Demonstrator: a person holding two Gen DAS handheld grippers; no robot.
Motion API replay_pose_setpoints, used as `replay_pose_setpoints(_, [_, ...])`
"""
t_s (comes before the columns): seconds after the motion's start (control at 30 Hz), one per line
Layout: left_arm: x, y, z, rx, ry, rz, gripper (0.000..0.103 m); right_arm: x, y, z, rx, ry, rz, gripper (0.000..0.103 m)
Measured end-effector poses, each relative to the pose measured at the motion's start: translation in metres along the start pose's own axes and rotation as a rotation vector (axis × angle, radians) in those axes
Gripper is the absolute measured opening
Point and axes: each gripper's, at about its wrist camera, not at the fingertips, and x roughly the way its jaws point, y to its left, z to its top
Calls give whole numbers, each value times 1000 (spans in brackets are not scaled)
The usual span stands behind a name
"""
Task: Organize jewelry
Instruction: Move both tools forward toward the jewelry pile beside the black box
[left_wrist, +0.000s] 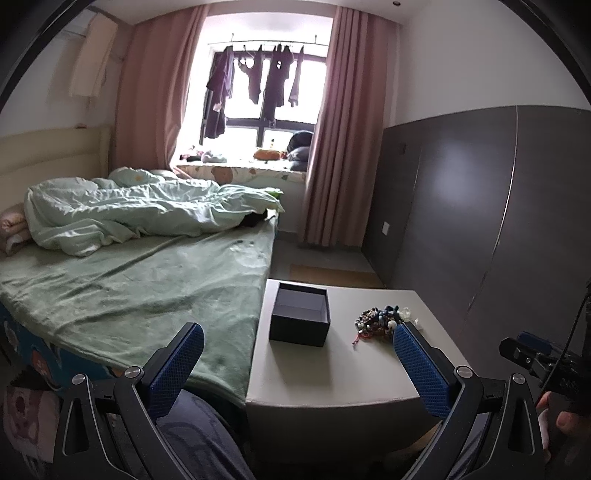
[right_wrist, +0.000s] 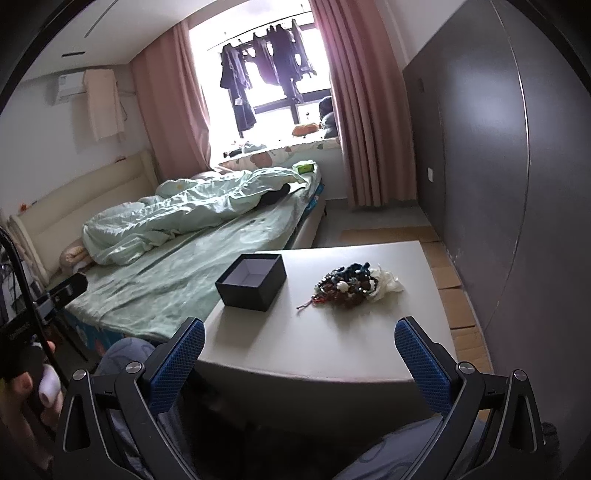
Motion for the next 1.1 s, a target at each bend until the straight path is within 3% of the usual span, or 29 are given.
replay_pose_setpoints(0.4, [51, -27, -2, 26, 67, -110, 100, 50, -47, -2, 86, 86, 57, 100])
replay_pose_setpoints(0.53, [78, -40, 2, 32, 97, -158, 94, 75, -64, 0, 127, 127, 98, 83])
replay_pose_setpoints(0.7, [111, -54, 8, 27, 129, -197, 87, 107, -84, 3, 167, 162, 118, 80])
replay_pose_setpoints(0.77, [122, -58, 9, 26, 143, -209, 83, 120, -91, 5, 184, 174, 127, 72])
replay_pose_setpoints(0.9, [148, -69, 7, 20, 180, -239, 78, 147, -106, 10, 214, 184, 139, 69])
replay_pose_setpoints(1.1, [191, -89, 0, 18, 247, -273, 74, 183, -128, 12, 241, 219, 139, 57])
